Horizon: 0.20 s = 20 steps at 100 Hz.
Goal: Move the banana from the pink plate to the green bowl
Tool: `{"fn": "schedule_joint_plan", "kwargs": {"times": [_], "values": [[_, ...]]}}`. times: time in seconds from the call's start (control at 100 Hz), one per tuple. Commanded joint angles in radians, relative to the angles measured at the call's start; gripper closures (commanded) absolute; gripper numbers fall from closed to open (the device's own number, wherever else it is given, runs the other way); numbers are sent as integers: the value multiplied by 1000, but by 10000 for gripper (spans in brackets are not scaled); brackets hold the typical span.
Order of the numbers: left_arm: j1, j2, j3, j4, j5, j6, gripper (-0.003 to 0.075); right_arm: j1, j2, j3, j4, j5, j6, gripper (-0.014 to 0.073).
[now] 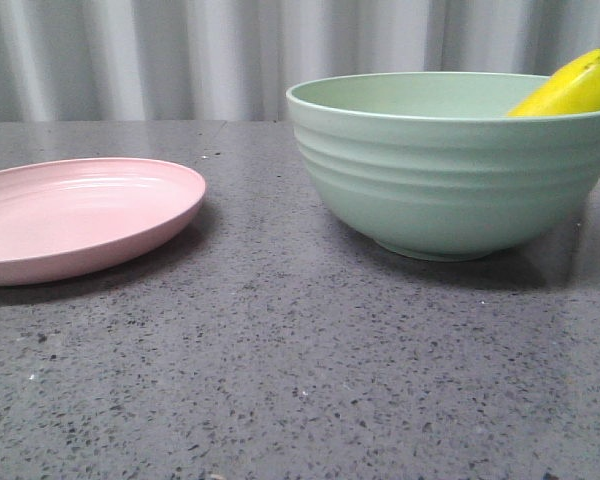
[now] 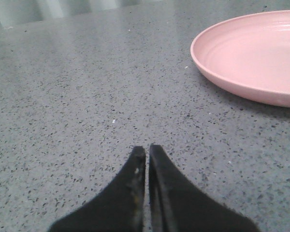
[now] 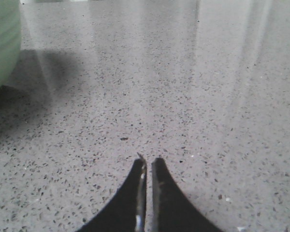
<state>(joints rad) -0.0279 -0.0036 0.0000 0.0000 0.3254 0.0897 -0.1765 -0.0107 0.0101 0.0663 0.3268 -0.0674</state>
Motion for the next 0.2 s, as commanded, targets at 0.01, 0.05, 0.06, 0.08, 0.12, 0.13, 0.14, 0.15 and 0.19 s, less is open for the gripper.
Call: {"fn": "schedule_joint_plan", "kwargs": {"times": [0.01,0.05,0.06,0.08,0.12,0.13,0.14,0.15,0.19], "values": [[0,-29,10,0,-55,1,741,-4,-22,20,-16,-21,-11,657],[0,-29,10,0,-55,1,741,-4,-22,20,-16,-21,-11,657],[0,-29,10,0,-55,1,741,-4,-22,20,-16,-21,-11,657],[0,-29,10,0,-55,1,741,-4,-22,20,-16,-21,-11,657],[0,-29,10,0,-55,1,741,-4,-22,20,-16,-21,-11,657],[0,-29,10,0,-55,1,741,-4,-22,20,-16,-21,-11,657],[0,-29,10,0,-55,1,741,-4,-22,20,-16,-21,-11,657],[0,-29,10,0,-55,1,741,-4,-22,20,-16,-21,-11,657],[0,-29,10,0,-55,1,741,-4,-22,20,-16,-21,-11,657]]}}
